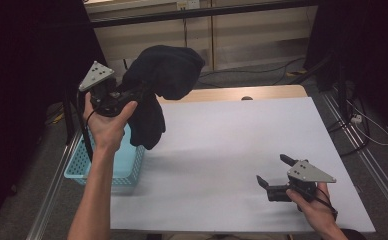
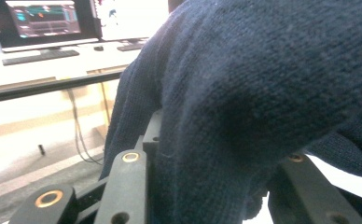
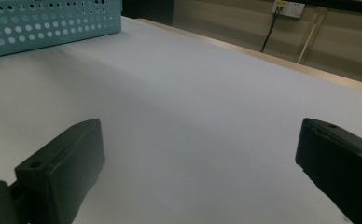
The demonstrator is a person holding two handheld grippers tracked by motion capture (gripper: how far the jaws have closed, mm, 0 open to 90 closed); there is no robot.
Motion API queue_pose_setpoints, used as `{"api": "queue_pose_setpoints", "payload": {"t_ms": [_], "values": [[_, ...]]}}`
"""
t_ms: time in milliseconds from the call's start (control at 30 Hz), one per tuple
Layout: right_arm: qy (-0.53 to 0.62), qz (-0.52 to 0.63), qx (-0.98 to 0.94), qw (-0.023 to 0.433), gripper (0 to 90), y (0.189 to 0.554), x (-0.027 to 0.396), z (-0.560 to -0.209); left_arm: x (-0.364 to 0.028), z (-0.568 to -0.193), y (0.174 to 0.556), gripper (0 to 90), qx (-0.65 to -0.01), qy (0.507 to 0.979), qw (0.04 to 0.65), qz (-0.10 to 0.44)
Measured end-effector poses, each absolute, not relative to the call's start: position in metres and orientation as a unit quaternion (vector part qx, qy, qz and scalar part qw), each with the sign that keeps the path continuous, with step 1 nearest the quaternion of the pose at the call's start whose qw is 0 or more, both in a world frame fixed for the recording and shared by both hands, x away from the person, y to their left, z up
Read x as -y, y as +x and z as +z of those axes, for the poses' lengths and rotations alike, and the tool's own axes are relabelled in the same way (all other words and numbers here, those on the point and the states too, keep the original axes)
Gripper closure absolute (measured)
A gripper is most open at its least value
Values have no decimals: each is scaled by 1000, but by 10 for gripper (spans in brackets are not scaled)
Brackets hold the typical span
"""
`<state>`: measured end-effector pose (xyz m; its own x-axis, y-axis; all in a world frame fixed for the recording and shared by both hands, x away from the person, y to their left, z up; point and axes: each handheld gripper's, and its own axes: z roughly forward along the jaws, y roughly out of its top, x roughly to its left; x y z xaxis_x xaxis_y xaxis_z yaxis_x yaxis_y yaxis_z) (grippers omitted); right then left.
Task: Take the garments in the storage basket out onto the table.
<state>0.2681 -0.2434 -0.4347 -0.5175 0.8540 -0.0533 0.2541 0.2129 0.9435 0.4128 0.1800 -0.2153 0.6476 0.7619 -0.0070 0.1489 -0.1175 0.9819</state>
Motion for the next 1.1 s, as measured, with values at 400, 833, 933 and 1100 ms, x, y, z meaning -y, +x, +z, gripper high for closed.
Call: {"api": "queue_pose_setpoints", "payload": {"t_ms": [400, 833, 933, 1100], "values": [[385, 495, -718, 303, 5, 268, 244, -435, -150, -242, 412, 620, -316, 722, 574, 223], [384, 494, -720, 301, 5, 268, 243, -435, -101, -280, 414, 616, -297, 751, 568, 161], [384, 494, -720, 301, 5, 268, 243, -435, -90, -293, 416, 615, -299, 758, 559, 151], [383, 495, -720, 300, 5, 267, 243, -435, -78, -313, 418, 614, -299, 771, 545, 136]]}}
